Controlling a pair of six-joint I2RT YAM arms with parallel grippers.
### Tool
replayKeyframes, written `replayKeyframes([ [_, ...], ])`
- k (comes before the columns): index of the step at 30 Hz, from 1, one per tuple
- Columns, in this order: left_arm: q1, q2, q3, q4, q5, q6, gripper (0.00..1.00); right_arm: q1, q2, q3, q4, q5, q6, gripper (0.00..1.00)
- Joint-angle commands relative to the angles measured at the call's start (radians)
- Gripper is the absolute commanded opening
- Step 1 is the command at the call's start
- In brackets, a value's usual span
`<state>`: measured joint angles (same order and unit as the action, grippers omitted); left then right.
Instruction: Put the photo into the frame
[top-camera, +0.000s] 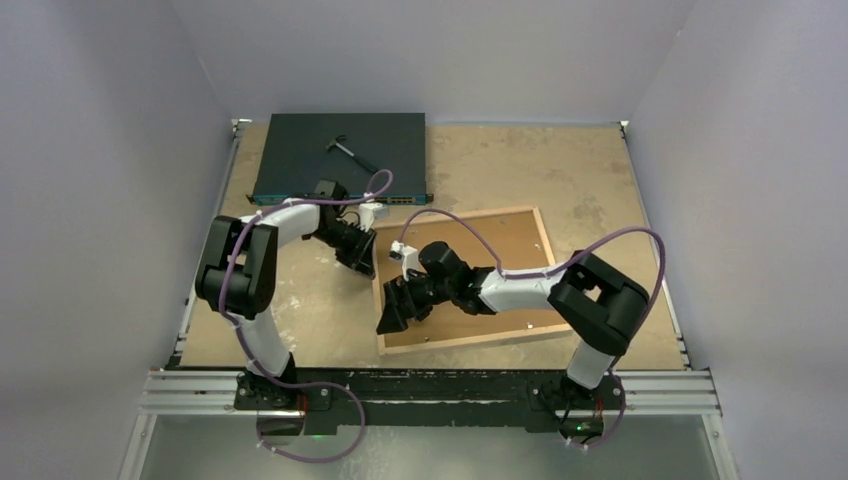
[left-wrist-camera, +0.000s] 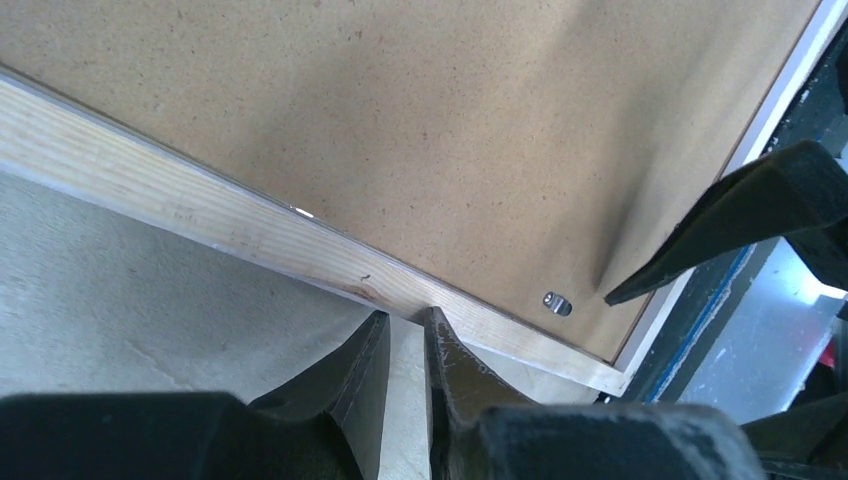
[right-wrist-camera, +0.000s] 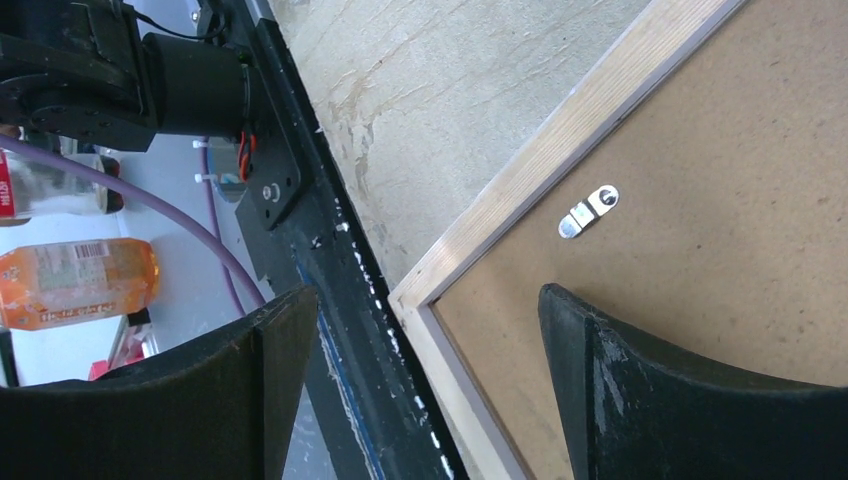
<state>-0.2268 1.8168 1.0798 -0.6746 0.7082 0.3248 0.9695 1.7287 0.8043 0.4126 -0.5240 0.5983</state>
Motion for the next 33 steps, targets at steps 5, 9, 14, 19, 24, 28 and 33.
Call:
replayKeyframes([
  [5, -0.013, -0.043, 0.046, 0.085, -0.052, 0.023, 0.15, -0.002, -0.123, -0.018, -0.105, 0.08, -0.063, 0.85],
  [9, -0.013, -0.039, 0.04, 0.084, -0.063, 0.033, 0.15, -0.003, -0.158, -0.074, -0.072, 0.117, -0.053, 0.85],
  [14, -0.017, -0.041, 0.027, 0.092, -0.083, 0.039, 0.14, -0.005, -0.149, -0.123, 0.003, 0.112, -0.04, 0.85],
  [19, -0.017, -0.043, 0.024, 0.068, -0.082, 0.069, 0.11, -0.005, -0.131, -0.15, 0.065, 0.105, -0.032, 0.85],
  [24, -0.018, -0.05, 0.017, 0.058, -0.081, 0.076, 0.09, -0.005, -0.106, -0.158, 0.111, 0.094, -0.021, 0.85],
  [28, -0.017, -0.057, 0.007, 0.061, -0.078, 0.078, 0.07, -0.006, -0.089, -0.156, 0.142, 0.093, -0.012, 0.85],
  [33, -0.017, -0.065, -0.004, 0.067, -0.076, 0.078, 0.05, -0.006, -0.077, -0.153, 0.157, 0.086, -0.003, 0.84],
])
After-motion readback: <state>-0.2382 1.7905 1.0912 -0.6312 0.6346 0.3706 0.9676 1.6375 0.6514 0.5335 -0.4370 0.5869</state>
